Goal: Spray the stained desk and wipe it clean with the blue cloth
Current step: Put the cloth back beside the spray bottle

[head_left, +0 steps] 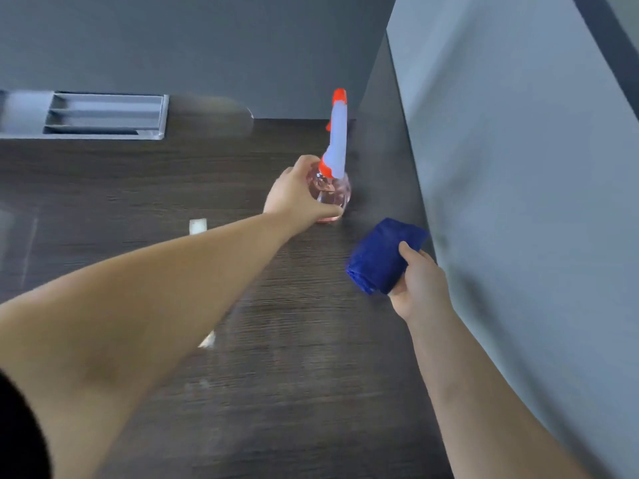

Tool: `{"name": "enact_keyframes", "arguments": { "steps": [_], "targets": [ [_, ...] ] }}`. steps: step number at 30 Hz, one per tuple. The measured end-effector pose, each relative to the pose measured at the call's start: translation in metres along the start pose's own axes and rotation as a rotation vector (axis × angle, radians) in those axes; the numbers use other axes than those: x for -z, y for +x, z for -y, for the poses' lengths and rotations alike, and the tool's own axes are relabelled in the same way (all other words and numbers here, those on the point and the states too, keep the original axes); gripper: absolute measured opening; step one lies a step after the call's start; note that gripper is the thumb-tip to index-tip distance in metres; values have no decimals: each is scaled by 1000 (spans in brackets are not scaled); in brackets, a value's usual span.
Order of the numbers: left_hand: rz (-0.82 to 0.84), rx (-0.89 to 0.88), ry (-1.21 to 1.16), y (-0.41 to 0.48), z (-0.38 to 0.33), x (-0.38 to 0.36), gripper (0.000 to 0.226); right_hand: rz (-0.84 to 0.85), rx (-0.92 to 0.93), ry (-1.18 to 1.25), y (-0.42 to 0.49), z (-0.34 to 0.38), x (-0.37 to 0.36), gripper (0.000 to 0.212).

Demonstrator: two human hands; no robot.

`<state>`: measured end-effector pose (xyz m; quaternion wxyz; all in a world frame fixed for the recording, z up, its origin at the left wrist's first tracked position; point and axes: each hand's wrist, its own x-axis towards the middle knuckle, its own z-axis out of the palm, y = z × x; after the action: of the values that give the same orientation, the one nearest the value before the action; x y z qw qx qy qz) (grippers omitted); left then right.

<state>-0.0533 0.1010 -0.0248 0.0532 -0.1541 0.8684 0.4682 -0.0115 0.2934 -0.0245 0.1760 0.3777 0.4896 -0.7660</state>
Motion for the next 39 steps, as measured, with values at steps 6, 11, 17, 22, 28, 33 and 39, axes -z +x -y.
{"name": "enact_keyframes", "arguments": {
  "steps": [6,11,17,22,28,33,39],
  "targets": [
    [-60,106,-24,30,22,71,74,73,-40,-17,36,18,-81,38],
    [-18,85,-54,47,29,84,78,111,-116,68,57,36,-148,42],
    [-14,60,-32,55,40,85,83,135,-123,-95,68,25,-160,33],
    [-11,50,-40,57,46,85,85,3,469,-1050,69,12,-125,25],
    [-32,47,-44,56,45,85,83,326,1143,-1906,112,16,-134,47],
    [-100,78,-65,57,44,87,85,303,1045,-2177,135,16,-139,55],
    [-120,102,-59,68,40,88,84,250,1012,-2141,137,22,-162,56]
  ]
}}
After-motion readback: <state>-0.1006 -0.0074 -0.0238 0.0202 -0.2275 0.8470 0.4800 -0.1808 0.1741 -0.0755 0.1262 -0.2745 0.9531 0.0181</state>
